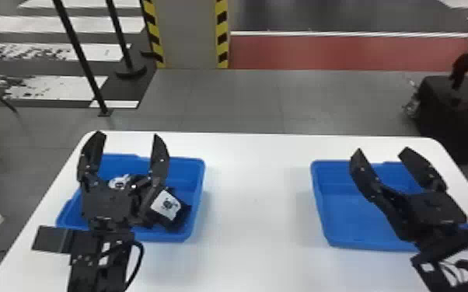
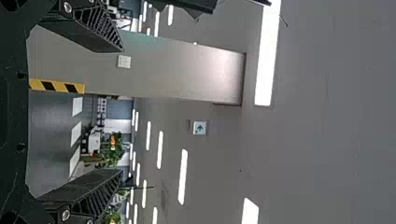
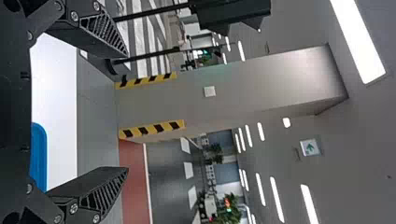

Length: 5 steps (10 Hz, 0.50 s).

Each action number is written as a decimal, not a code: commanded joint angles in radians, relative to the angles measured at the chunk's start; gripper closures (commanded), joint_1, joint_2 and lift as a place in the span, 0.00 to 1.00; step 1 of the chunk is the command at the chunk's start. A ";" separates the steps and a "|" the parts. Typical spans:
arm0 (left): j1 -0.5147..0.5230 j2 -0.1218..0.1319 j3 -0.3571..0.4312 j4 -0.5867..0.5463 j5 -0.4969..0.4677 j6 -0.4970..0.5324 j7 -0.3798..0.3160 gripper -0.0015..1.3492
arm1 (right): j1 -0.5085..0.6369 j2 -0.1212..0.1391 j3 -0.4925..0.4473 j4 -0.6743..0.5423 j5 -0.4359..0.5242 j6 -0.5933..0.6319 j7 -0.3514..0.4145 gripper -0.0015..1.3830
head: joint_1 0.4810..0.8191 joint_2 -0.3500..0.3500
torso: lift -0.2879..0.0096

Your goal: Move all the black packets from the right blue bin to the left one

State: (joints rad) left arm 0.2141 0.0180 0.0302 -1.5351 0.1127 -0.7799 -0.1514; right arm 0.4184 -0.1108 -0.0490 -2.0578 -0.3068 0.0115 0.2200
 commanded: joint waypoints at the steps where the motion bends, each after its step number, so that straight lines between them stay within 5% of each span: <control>1: 0.051 -0.004 0.020 0.000 -0.071 -0.035 0.009 0.07 | 0.070 0.011 0.000 -0.044 0.049 -0.083 -0.050 0.13 | 0.63 0.55 | 0.60; 3: 0.102 -0.013 0.022 -0.032 -0.093 0.046 0.013 0.07 | 0.126 0.019 0.000 -0.064 0.072 -0.095 -0.085 0.13 | 0.63 0.51 | 0.60; 5: 0.186 -0.021 0.024 -0.238 -0.137 0.311 0.036 0.07 | 0.151 0.020 0.000 -0.074 0.104 -0.093 -0.096 0.13 | 0.63 0.50 | 0.60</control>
State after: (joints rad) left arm 0.3722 0.0006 0.0533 -1.7073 -0.0112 -0.5510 -0.1157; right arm 0.5634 -0.0908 -0.0491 -2.1292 -0.2123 -0.0819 0.1250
